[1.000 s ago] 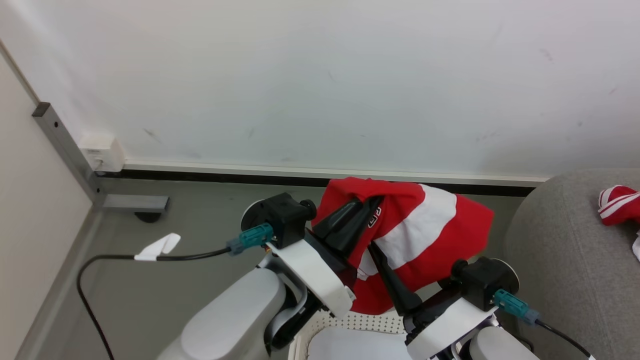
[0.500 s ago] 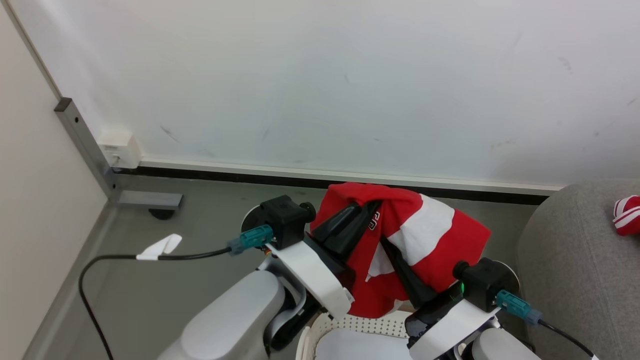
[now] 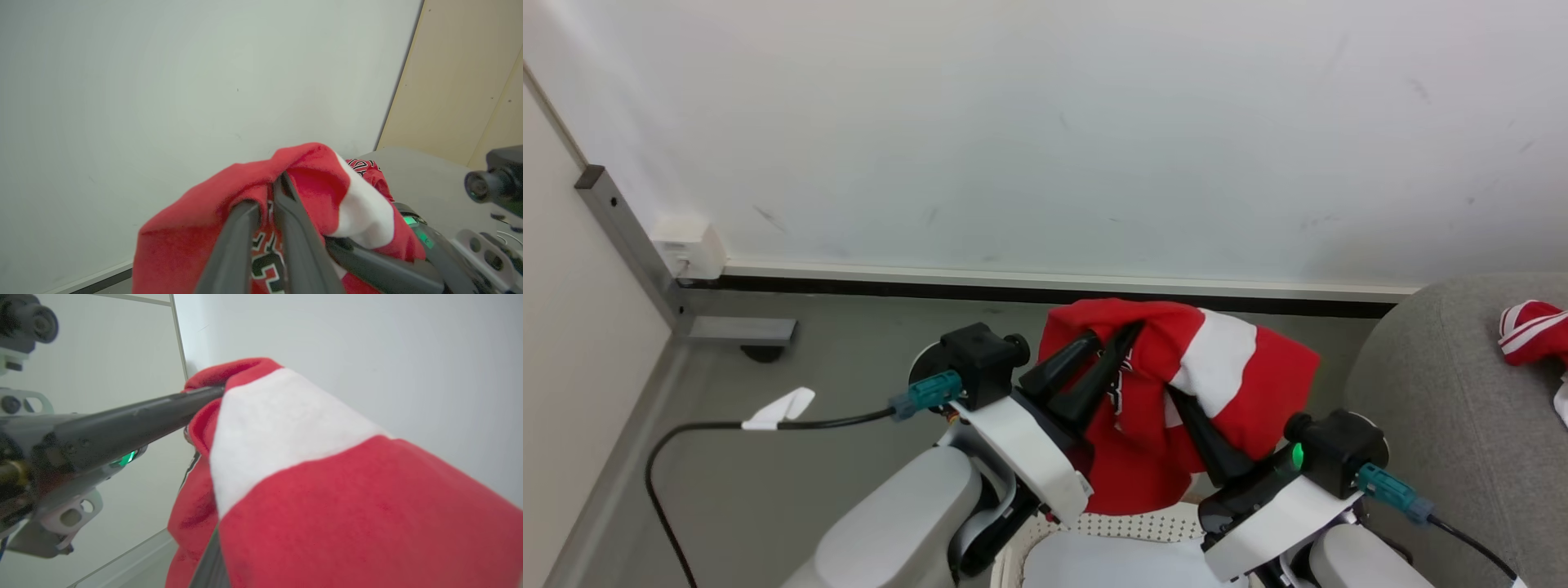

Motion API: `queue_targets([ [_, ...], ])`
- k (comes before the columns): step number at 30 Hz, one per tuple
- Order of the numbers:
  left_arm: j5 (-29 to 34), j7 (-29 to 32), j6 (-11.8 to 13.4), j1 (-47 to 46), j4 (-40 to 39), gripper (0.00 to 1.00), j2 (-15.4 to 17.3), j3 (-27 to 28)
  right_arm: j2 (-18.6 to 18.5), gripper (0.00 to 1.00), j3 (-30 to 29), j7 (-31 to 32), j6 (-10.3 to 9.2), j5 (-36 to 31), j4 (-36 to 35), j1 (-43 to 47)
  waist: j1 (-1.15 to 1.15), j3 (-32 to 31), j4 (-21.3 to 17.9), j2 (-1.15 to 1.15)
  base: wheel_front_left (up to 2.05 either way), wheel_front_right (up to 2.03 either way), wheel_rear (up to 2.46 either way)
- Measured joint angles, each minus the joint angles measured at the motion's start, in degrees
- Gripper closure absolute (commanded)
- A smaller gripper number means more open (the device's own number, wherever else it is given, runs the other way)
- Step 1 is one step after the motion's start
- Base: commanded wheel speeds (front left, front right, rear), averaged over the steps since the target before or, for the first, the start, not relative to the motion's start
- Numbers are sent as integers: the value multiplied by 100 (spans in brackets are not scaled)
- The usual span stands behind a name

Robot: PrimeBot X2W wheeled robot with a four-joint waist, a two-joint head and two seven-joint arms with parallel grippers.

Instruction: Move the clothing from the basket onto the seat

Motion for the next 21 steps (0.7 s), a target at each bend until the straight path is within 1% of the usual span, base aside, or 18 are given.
queue_targets([
  [5,21,1,1,116,-5,0,14,-9,-92,100,-315,-1,0,-114,-137,58,0,68,-186,0,0,0,0],
  [10,45,0,1,227,-118,0,134,83,-157,100,-639,0,0,-213,-250,125,0,162,-494,0,0,0,0],
  [15,190,0,0,375,-454,0,232,165,-265,100,-926,0,0,-322,-359,227,0,259,-937,0,0,0,0],
  [21,502,0,0,573,-818,0,380,405,-383,100,-1304,0,0,-519,-591,311,0,382,-1606,0,0,0,0],
])
